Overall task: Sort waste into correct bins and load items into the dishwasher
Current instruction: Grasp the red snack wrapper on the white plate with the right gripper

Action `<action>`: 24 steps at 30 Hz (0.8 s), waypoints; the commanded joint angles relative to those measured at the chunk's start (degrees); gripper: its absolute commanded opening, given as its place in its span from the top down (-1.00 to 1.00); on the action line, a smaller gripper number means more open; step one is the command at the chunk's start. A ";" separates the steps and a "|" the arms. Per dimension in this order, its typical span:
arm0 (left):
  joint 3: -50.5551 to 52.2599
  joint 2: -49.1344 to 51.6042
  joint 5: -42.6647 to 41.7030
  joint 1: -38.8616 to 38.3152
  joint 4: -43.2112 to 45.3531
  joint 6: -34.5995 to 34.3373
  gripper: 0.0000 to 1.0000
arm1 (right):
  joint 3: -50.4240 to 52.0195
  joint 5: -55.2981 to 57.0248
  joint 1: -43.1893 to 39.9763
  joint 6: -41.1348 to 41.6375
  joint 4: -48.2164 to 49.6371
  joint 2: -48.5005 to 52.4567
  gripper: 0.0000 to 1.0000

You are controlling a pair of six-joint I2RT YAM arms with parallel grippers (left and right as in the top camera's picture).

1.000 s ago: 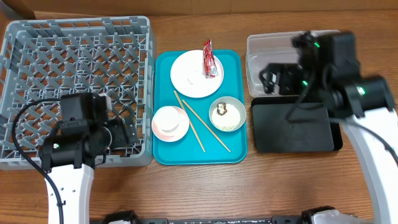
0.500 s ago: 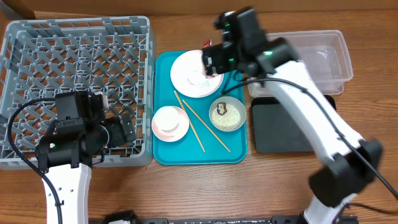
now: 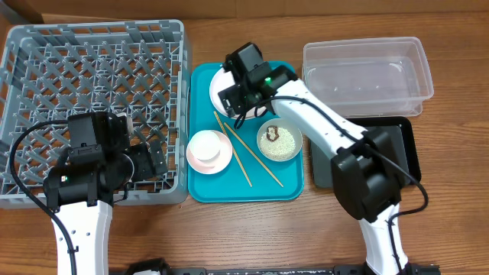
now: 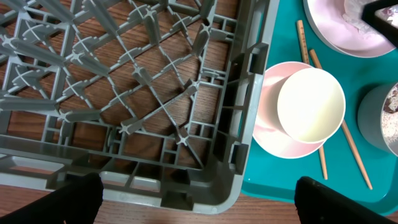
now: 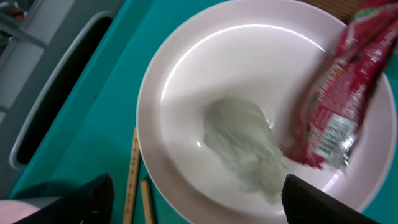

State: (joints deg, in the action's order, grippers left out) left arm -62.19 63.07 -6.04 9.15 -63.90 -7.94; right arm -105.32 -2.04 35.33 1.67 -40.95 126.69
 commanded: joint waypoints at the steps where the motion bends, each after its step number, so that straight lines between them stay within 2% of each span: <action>1: -1.44 -0.07 -1.03 0.37 -0.20 1.09 -1.00 | -1.40 1.25 0.46 -2.60 1.86 1.92 -0.76; 12: -1.44 -0.07 -1.03 0.37 -0.79 1.09 -0.99 | -1.18 7.37 0.44 -3.63 7.50 6.40 -0.82; 21: -1.44 -0.07 -1.03 0.37 -0.61 1.09 -0.99 | -0.50 7.34 0.44 -3.19 6.14 6.51 -0.12; 24: -1.44 -0.07 -1.01 0.37 -0.59 1.11 -1.00 | 0.59 7.39 0.42 -3.19 6.32 6.54 -0.04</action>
State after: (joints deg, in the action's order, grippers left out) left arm -62.19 63.07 -6.04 9.15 -64.71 -7.53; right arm -105.32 4.93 35.88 -1.58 -34.85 133.08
